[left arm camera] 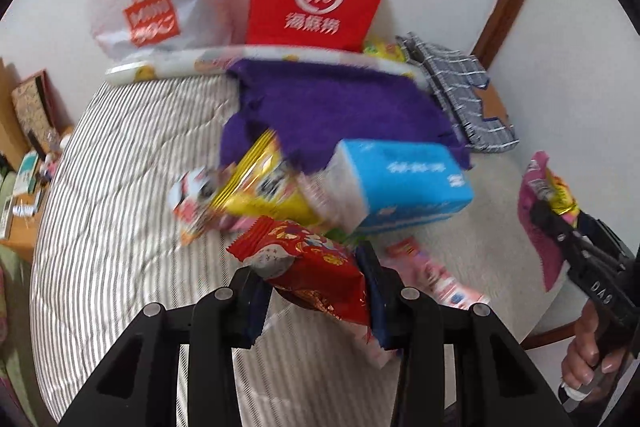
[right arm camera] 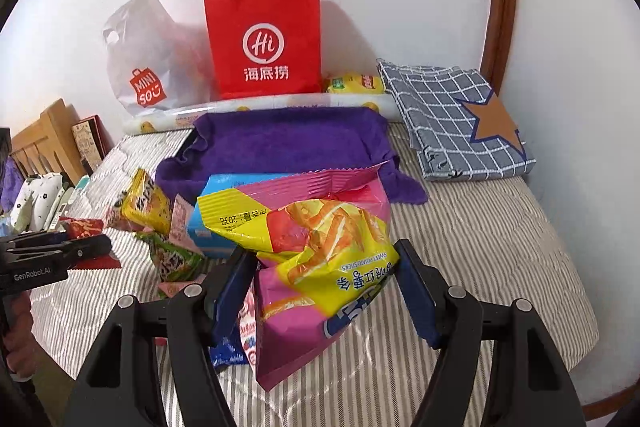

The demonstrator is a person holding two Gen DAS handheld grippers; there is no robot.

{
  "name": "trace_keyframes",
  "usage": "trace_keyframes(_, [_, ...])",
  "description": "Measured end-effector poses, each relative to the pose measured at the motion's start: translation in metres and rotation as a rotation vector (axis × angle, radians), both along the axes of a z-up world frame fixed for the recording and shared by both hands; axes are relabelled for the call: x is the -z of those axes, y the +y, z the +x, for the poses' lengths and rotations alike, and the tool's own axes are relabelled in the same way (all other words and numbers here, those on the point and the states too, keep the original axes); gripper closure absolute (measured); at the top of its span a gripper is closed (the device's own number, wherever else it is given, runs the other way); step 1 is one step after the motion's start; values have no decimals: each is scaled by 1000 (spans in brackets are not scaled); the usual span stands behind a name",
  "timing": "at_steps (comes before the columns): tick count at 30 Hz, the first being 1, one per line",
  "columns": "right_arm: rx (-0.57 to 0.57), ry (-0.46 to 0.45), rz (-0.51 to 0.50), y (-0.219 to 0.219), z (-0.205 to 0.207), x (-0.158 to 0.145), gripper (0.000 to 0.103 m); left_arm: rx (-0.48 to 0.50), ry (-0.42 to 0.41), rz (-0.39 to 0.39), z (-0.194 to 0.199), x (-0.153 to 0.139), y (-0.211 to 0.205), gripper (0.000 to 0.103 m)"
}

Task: Organize snacks
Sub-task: 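Carry the red packet and chip bag with both tools over the purple towel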

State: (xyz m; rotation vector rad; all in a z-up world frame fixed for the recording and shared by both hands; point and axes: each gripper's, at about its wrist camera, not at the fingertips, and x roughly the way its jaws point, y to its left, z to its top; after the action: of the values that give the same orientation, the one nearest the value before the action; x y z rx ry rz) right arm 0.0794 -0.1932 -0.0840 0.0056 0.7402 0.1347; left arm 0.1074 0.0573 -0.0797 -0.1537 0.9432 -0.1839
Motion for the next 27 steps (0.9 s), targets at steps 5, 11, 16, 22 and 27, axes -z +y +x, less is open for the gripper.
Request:
trace_keyframes(5, [-10, -23, -15, -2, 19, -15, 34, 39, -37, 3, 23, -21, -26, 64])
trace_keyframes(11, [-10, -38, -15, -6, 53, -30, 34, 68, -68, 5, 56, -43, -46, 64])
trace_keyframes(16, [-19, -47, -19, -8, 88, -39, 34, 68, -96, 21, 81, -58, -52, 64])
trace_keyframes(22, [-37, -50, -12, -5, 127, -38, 34, 47, -101, 47, 116, -61, -50, 64])
trace_keyframes(27, [-43, -44, -5, 1, 159, -31, 34, 32, -80, 66, 145, -52, -43, 64])
